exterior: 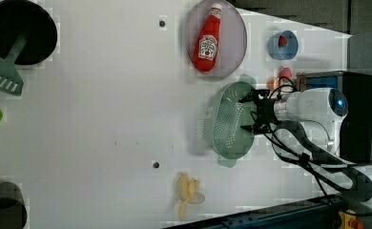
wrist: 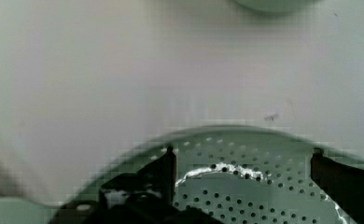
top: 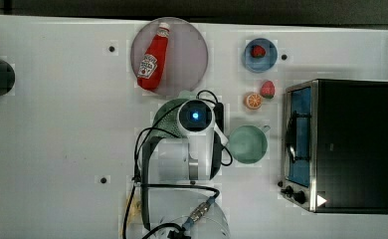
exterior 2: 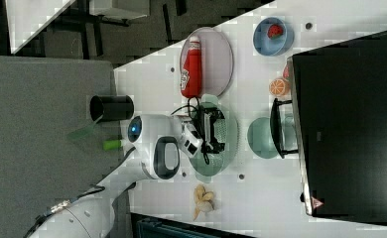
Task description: Drag strainer left to right.
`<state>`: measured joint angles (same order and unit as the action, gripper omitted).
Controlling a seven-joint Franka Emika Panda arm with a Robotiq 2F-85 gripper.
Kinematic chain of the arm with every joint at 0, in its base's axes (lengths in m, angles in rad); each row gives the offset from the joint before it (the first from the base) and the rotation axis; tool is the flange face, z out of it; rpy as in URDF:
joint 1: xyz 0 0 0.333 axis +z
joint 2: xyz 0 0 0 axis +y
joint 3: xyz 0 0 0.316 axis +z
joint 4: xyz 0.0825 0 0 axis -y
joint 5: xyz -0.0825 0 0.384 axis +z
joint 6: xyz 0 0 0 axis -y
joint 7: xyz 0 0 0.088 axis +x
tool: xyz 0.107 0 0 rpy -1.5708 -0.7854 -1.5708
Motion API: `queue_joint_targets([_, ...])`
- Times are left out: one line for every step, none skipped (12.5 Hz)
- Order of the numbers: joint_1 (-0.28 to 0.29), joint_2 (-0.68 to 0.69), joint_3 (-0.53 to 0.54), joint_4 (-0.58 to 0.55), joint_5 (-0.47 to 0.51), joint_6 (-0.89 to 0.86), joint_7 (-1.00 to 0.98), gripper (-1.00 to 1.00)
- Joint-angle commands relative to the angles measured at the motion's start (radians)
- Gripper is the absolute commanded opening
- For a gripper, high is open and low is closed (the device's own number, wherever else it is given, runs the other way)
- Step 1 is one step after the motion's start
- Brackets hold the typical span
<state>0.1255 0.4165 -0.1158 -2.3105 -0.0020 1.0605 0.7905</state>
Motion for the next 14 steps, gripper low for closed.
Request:
queue_joint_targets([-0.004,-0.053,0.017,0.005,-0.009,0.016,-0.145,1.0])
queue_joint_targets([-0.003,-0.083,0.039,0.005,-0.009,0.012,-0.165,1.0])
queue_joint_targets([-0.002,-0.119,0.061,0.005,-0.009,-0.002,-0.194,1.0])
queue_joint_targets([-0.002,-0.155,0.075,0.007,-0.009,-0.02,-0.243,1.0])
queue_joint_targets([-0.002,-0.193,0.084,0.017,-0.009,-0.047,-0.316,1.0])
queue_joint_targets([-0.002,-0.228,0.083,0.033,-0.009,-0.093,-0.393,1.0])
queue_joint_targets([-0.005,-0.262,0.078,0.06,-0.009,-0.158,-0.468,1.0])
queue_joint_targets([-0.006,-0.293,0.071,0.098,-0.008,-0.235,-0.532,1.0])
queue_joint_targets([-0.007,-0.316,0.065,0.154,-0.008,-0.33,-0.579,1.0])
queue_joint_targets([-0.008,-0.33,0.058,0.223,-0.008,-0.446,-0.605,1.0])
queue_joint_targets([-0.008,-0.336,0.048,0.304,-0.011,-0.561,-0.654,1.0])
queue_joint_targets([-0.009,-0.336,0.033,0.389,-0.014,-0.649,-0.727,1.0])
queue_joint_targets([-0.009,-0.334,0.014,0.468,-0.018,-0.704,-0.831,1.0])
queue_joint_targets([-0.01,-0.334,-0.007,0.534,-0.03,-0.724,-0.927,1.0])
